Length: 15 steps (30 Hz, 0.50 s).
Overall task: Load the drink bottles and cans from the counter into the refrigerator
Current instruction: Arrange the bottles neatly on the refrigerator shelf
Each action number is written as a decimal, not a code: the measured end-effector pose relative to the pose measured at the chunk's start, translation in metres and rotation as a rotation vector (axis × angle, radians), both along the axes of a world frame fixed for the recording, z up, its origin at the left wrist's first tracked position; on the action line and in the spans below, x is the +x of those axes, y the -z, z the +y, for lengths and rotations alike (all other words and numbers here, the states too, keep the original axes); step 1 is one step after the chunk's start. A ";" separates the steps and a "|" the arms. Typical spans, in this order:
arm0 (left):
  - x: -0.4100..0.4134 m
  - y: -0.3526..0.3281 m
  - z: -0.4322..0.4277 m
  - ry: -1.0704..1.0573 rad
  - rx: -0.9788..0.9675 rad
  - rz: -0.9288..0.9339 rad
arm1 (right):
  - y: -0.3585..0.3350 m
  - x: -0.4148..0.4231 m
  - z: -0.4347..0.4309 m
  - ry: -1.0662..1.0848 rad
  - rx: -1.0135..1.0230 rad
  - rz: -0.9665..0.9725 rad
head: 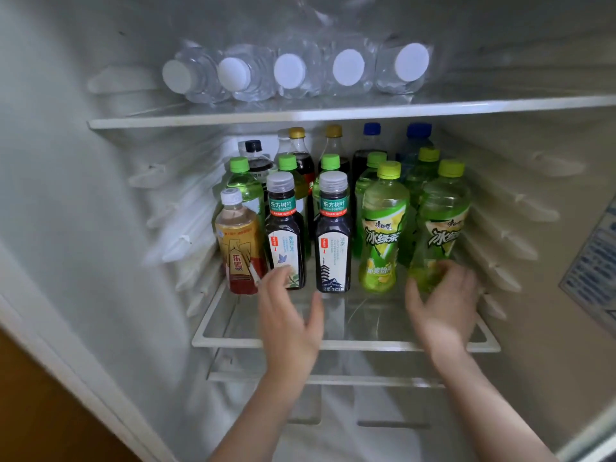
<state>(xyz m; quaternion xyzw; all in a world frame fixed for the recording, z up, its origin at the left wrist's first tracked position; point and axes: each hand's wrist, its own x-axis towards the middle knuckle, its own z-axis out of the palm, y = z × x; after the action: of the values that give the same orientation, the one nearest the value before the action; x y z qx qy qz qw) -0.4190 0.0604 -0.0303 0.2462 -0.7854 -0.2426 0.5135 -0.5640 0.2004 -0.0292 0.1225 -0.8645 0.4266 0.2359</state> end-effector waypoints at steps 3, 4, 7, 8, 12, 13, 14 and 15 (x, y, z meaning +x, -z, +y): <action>-0.019 0.004 0.019 0.138 0.160 -0.098 | -0.008 -0.008 0.000 0.031 0.038 -0.007; -0.025 0.003 0.021 0.161 0.226 -0.124 | -0.010 -0.011 0.000 0.021 0.048 -0.022; -0.042 0.000 0.017 0.230 0.308 -0.155 | -0.008 -0.017 0.001 -0.037 0.070 -0.063; -0.046 -0.003 0.015 0.253 0.325 -0.153 | -0.006 -0.019 0.002 -0.050 0.066 -0.070; -0.059 -0.006 0.007 0.221 0.363 -0.162 | -0.002 -0.023 0.005 -0.064 0.058 -0.064; -0.060 -0.005 0.006 0.200 0.366 -0.166 | -0.001 -0.023 0.005 -0.062 0.066 -0.061; -0.061 -0.004 0.005 0.184 0.369 -0.169 | -0.001 -0.023 0.005 -0.060 0.072 -0.058; -0.062 -0.004 0.004 0.172 0.372 -0.173 | -0.001 -0.023 0.005 -0.060 0.075 -0.056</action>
<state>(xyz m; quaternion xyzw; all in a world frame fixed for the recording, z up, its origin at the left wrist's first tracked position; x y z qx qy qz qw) -0.4813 0.0647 -0.0260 0.2888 -0.7863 -0.4040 0.3675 -0.5871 0.2058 -0.0283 0.1452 -0.8820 0.4041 0.1940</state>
